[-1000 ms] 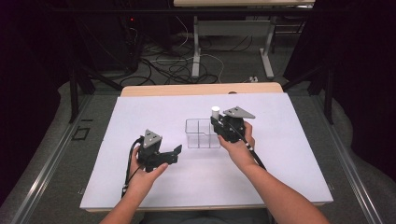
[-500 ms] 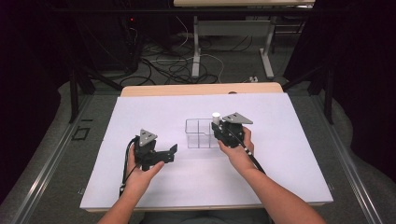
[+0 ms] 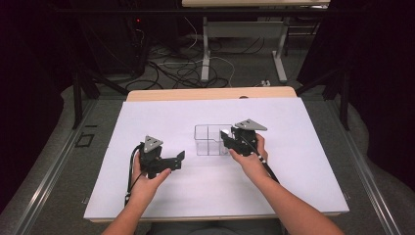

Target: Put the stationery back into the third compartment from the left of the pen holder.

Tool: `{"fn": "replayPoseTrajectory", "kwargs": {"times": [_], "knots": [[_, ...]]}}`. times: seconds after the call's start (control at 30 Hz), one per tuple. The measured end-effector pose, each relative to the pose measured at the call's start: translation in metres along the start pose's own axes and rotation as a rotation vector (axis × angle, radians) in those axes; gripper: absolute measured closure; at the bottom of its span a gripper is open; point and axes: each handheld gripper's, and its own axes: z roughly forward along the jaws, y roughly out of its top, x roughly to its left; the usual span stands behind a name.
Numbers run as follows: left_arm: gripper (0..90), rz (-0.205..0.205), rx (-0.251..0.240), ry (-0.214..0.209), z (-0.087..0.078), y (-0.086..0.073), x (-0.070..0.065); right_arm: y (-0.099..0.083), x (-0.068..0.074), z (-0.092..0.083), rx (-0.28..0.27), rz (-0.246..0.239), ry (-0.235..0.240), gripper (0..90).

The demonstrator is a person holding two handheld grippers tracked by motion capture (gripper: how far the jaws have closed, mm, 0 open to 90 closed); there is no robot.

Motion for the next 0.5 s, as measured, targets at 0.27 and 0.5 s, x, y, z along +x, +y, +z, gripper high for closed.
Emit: {"fn": "replayPoseTrajectory", "kwargs": {"times": [0.27,0.5], "knots": [[1.3,-0.020,-0.002,0.010,-0.001,0.000,0.004,0.005,-0.004,-0.013,-0.019,-0.053,0.086,27.4],[1.3,-0.032,-0.009,0.020,-0.003,0.001,0.009,0.011,-0.012,-0.031,-0.055,-0.084,0.089,21.4]]}}
